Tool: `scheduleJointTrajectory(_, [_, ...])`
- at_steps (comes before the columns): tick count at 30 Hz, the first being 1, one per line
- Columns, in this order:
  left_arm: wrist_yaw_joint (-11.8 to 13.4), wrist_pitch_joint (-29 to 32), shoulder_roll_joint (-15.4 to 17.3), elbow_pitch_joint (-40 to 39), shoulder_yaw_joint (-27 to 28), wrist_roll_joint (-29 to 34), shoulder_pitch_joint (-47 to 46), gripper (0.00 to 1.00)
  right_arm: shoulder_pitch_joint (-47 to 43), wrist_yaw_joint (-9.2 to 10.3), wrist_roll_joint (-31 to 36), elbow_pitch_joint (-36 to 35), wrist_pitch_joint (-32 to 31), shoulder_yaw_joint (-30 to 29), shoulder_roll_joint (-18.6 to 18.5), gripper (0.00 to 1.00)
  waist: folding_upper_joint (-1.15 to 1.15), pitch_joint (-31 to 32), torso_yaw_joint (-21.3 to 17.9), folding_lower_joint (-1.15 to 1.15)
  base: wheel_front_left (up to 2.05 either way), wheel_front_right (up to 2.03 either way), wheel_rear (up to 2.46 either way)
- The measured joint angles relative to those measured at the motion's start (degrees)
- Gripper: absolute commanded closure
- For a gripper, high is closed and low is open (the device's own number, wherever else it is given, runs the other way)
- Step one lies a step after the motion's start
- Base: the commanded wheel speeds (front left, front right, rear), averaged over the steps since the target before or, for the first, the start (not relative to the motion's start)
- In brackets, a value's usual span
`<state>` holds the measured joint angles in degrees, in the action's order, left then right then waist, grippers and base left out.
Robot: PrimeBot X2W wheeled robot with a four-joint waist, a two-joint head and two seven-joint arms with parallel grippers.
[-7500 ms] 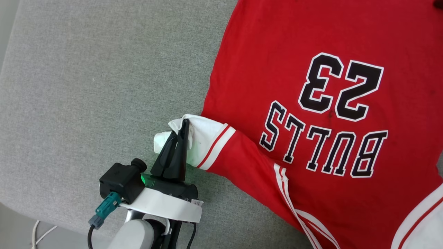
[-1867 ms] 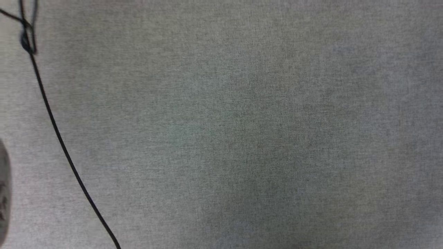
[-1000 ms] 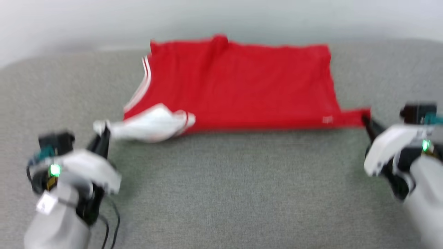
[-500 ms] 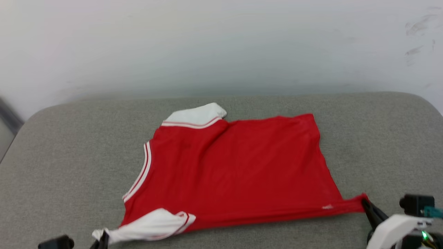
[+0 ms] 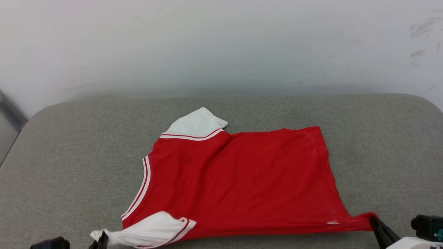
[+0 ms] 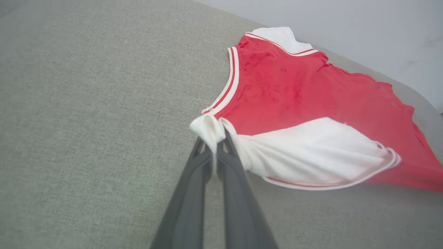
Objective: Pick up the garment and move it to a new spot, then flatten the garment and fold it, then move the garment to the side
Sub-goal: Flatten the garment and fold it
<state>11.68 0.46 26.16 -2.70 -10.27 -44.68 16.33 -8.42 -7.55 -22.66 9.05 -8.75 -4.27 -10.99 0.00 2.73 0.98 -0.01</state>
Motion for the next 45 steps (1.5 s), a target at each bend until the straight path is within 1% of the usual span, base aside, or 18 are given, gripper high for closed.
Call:
scheduleJointTrajectory(2, [-0.03,0.64,0.10,-0.24,-0.78,0.73,-2.46,1.00,0.09,0.01,1.72,-3.75,-3.13,-0.64,1.41,1.00,0.00,-0.72,-0.08,0.00,0.00,0.00,0.00])
scheduleJointTrajectory(4, [-0.12,0.80,-0.01,-0.02,-1.47,1.25,-5.37,1.00,0.74,0.01,3.56,-5.71,-5.64,-0.71,2.20,1.00,0.00,-1.60,-0.17,0.01,0.00,0.00,0.00])
scheduleJointTrajectory(6, [-0.65,0.88,-0.24,1.16,-2.19,1.97,-8.34,1.00,2.51,0.03,4.20,-6.97,-7.05,-0.59,2.64,1.00,0.00,-2.70,-0.26,0.01,0.00,0.00,0.00])
scheduleJointTrajectory(10, [-1.98,-0.23,-1.07,4.00,-2.75,2.89,-14.99,1.00,8.00,0.04,4.87,-6.88,-8.53,0.32,2.58,1.00,0.00,-5.88,-0.42,0.01,0.00,0.00,0.00])
scheduleJointTrajectory(16, [-4.10,-1.68,-2.50,9.90,-3.61,3.19,-22.89,1.00,15.72,0.04,4.90,-2.57,-8.69,2.46,1.24,1.00,0.00,-11.38,-0.64,0.02,0.00,0.00,0.00])
scheduleJointTrajectory(21, [-6.19,-1.80,-3.54,16.51,-4.54,2.80,-26.37,1.00,19.45,0.04,3.80,3.05,-7.78,4.71,0.51,1.00,0.00,-14.99,-0.91,0.02,0.00,0.00,0.00])
scheduleJointTrajectory(24, [-7.46,-1.18,-4.25,20.46,-5.42,2.04,-27.50,1.00,20.51,0.04,2.96,6.84,-7.13,6.25,0.10,1.00,0.00,-16.29,-1.08,0.02,0.00,0.00,0.00])
scheduleJointTrajectory(27, [-8.18,-1.47,-4.89,23.12,-5.82,1.83,-28.28,1.00,21.28,0.05,2.24,9.80,-5.49,8.04,-0.73,1.00,0.00,-16.66,-1.09,0.02,0.00,0.00,0.00])
scheduleJointTrajectory(28, [-8.17,-1.68,-4.93,23.87,-5.92,1.97,-28.66,1.00,21.69,0.04,1.72,10.59,-4.89,8.23,-1.02,0.98,0.00,-16.60,-1.04,0.02,0.00,0.00,0.00])
scheduleJointTrajectory(29, [-8.29,-1.68,-5.09,24.80,-5.98,1.94,-28.84,0.98,22.03,0.05,0.36,11.24,-4.22,8.46,-1.01,0.63,0.00,-16.47,-0.97,0.02,0.00,0.00,0.00])
scheduleJointTrajectory(30, [-8.62,-1.63,-5.37,25.41,-6.21,1.70,-28.95,0.63,22.21,0.05,-0.54,11.63,-3.26,8.88,-1.07,0.07,0.00,-16.27,-0.91,0.02,0.00,0.00,0.00])
scheduleJointTrajectory(31, [-8.65,-1.74,-5.64,25.84,-6.32,1.65,-28.98,0.00,22.31,0.05,-1.01,11.89,-2.19,9.58,-1.34,0.00,0.00,-15.97,-0.84,0.02,0.00,0.00,0.00])
scheduleJointTrajectory(34, [-8.67,-2.18,-5.90,26.44,-6.22,1.44,-29.05,0.00,22.42,0.05,-3.19,11.81,2.55,9.87,-2.46,0.00,0.00,-14.74,-0.64,0.02,0.00,0.00,0.00])
scheduleJointTrajectory(37, [-8.67,-2.22,-5.15,26.11,-6.08,1.41,-28.86,0.00,22.13,0.05,-3.22,11.12,7.73,9.77,-3.28,0.00,0.00,-13.04,-0.45,0.01,0.00,0.00,0.00])
scheduleJointTrajectory(41, [-8.38,-0.55,-2.41,23.56,-5.84,1.78,-28.16,0.00,20.26,0.05,-0.58,9.84,12.68,8.12,-3.39,0.00,0.00,-10.47,-0.38,0.01,0.00,0.00,0.00])
scheduleJointTrajectory(45, [-7.76,4.11,1.03,19.19,-5.82,1.66,-27.11,0.00,17.77,0.05,1.99,7.43,13.71,5.22,-1.35,0.00,0.00,-8.14,-0.70,0.01,0.00,0.00,0.00])
